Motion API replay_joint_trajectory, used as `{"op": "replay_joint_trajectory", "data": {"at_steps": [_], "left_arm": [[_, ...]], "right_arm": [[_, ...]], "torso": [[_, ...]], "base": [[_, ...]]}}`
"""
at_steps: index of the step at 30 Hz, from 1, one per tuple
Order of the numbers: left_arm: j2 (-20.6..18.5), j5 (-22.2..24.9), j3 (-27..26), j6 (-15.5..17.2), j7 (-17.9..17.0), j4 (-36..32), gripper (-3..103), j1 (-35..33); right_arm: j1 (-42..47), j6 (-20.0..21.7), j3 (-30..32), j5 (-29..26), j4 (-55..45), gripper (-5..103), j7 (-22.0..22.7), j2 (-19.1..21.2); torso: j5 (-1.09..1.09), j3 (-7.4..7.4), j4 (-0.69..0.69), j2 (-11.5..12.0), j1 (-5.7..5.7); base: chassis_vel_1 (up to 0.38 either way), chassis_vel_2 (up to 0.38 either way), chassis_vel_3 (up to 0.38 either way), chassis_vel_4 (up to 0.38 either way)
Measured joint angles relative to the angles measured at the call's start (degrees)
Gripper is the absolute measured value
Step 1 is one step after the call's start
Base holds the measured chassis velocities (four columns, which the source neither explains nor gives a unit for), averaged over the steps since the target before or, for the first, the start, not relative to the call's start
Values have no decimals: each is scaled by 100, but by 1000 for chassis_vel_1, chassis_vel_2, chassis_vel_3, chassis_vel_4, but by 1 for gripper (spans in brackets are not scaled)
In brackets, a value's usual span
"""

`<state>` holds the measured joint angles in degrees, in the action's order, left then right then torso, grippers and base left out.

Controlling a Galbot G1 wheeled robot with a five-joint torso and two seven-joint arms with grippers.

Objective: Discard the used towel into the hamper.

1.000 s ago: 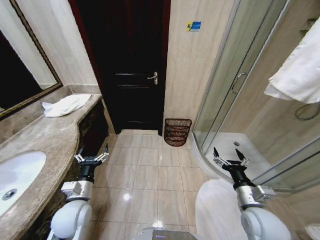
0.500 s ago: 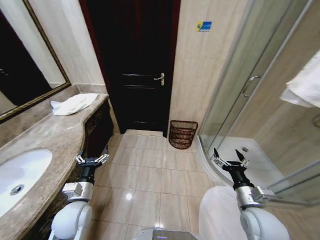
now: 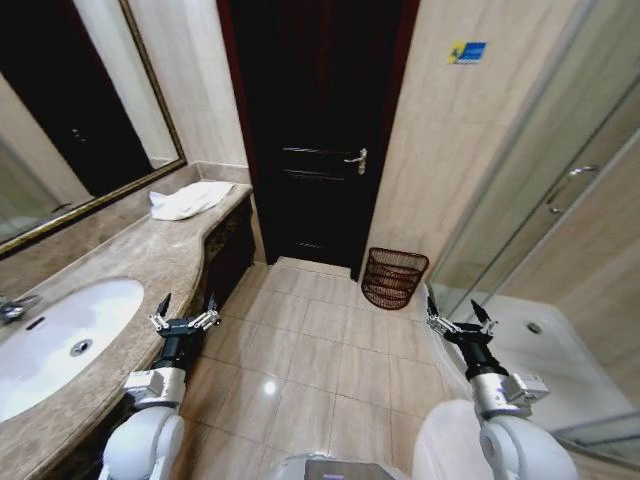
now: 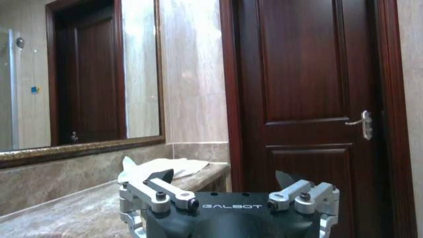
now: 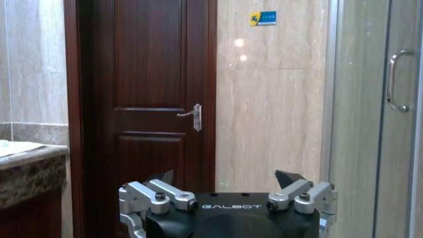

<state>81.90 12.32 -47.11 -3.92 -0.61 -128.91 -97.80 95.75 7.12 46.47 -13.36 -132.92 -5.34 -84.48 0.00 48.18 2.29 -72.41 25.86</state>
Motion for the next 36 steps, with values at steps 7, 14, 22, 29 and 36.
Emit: {"op": "replay_joint_trajectory", "data": {"at_steps": [7,14,22,29,36], "left_arm": [[21,-3,6,-108,1,15,100,-18],[28,-6,12,-100,-10,8,100,-19],[67,-10,19,-90,-21,24,100,-30],[54,3,-4,-48,-6,37,100,-41],[45,-14,7,-12,-3,51,100,13]], "right_arm": [[21,-73,-17,12,30,100,0,-9],[12,-94,-22,14,63,100,4,11],[-54,-94,-91,27,143,100,1,44],[-123,-84,-107,46,211,100,-1,57],[-149,-73,-98,45,257,100,4,85]], "torso": [[0,0,0,0,0],[0,0,-1,0,1],[-1,0,0,0,0],[0,0,-1,0,0],[1,0,-2,0,0]], "base": [[-102,89,90,-95],[-121,123,130,-122],[-111,105,116,-101],[-99,88,95,-109],[-98,140,132,-90]]}}
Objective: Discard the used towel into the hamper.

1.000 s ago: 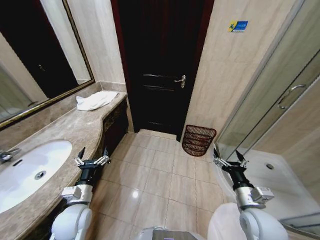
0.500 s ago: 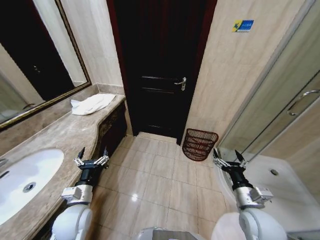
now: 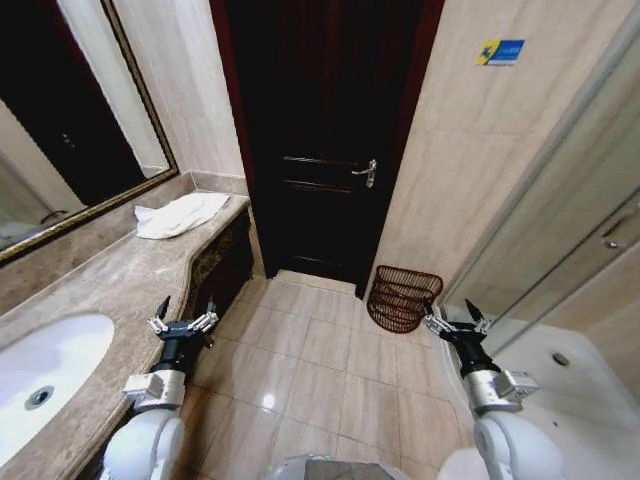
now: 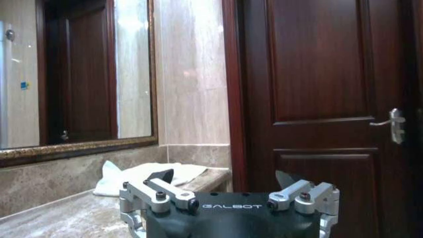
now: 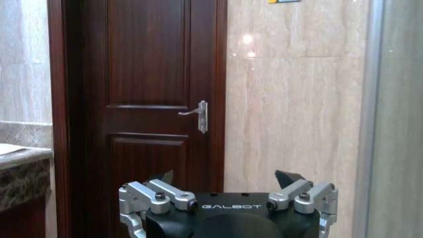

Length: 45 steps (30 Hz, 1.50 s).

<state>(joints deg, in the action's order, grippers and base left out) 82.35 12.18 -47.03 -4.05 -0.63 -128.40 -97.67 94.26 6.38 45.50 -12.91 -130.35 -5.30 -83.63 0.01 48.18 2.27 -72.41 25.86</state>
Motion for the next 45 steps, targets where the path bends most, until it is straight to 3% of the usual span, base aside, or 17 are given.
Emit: {"op": "replay_joint_trajectory", "data": {"at_steps": [26,45], "left_arm": [[122,-56,-69,-260,-111,-33,100,-144],[163,-110,-104,-123,-163,-83,100,-170]], "right_arm": [[42,-45,8,-37,42,100,21,73],[-41,-81,-3,-44,206,100,12,103]], "torso": [[-1,0,0,0,0],[-1,0,2,0,0]], "base": [[-65,153,148,-64],[-101,114,118,-100]]}}
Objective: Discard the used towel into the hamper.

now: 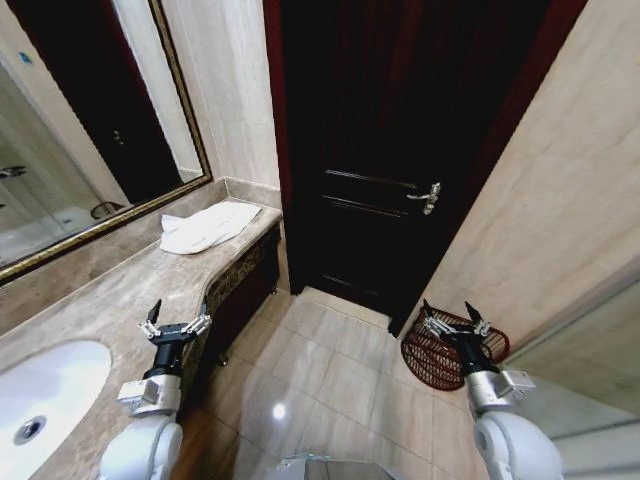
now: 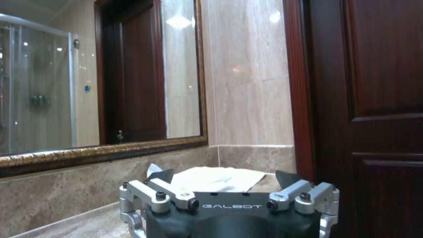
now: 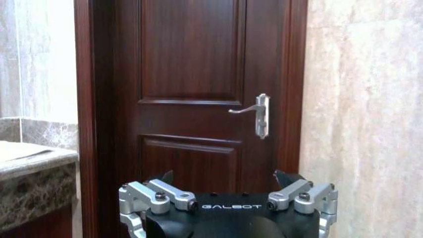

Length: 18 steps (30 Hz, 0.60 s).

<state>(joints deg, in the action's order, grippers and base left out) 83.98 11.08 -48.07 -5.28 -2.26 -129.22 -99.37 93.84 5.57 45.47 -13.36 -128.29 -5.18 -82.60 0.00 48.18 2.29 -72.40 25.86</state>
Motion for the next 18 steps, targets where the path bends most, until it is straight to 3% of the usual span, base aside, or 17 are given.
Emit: {"op": "replay_joint_trajectory", "data": {"at_steps": [18], "left_arm": [[12,-51,10,-21,23,-5,100,-5]], "right_arm": [[-17,2,13,-7,34,100,-7,2]], "torso": [[2,0,0,0,0]], "base": [[-33,169,171,-41]]}}
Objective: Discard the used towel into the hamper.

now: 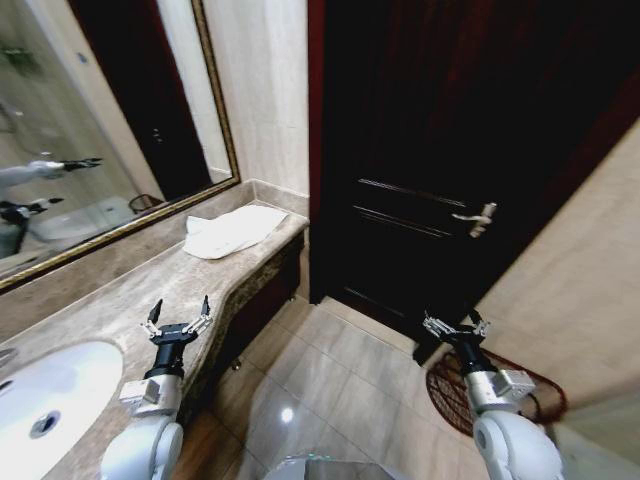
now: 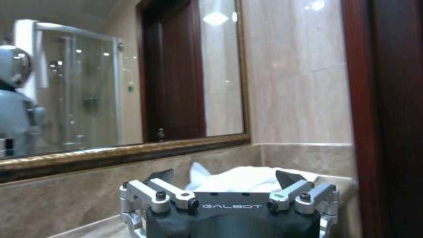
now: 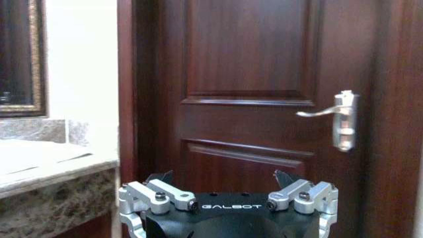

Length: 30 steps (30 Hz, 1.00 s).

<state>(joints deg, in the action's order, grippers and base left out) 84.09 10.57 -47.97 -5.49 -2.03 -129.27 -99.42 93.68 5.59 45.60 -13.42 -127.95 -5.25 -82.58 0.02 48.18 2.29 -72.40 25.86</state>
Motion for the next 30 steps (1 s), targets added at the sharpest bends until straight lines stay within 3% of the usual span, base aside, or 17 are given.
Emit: {"op": "replay_joint_trajectory", "data": {"at_steps": [17,30], "left_arm": [[24,115,2,-143,-31,-35,100,-36],[-9,221,0,23,-32,-151,100,-50]], "right_arm": [[21,-4,8,-1,-29,100,3,2],[14,-41,-5,10,-27,100,2,2]], "torso": [[-3,0,0,0,0],[-1,0,1,0,0]], "base": [[-55,178,169,-53],[-130,121,120,-113]]}}
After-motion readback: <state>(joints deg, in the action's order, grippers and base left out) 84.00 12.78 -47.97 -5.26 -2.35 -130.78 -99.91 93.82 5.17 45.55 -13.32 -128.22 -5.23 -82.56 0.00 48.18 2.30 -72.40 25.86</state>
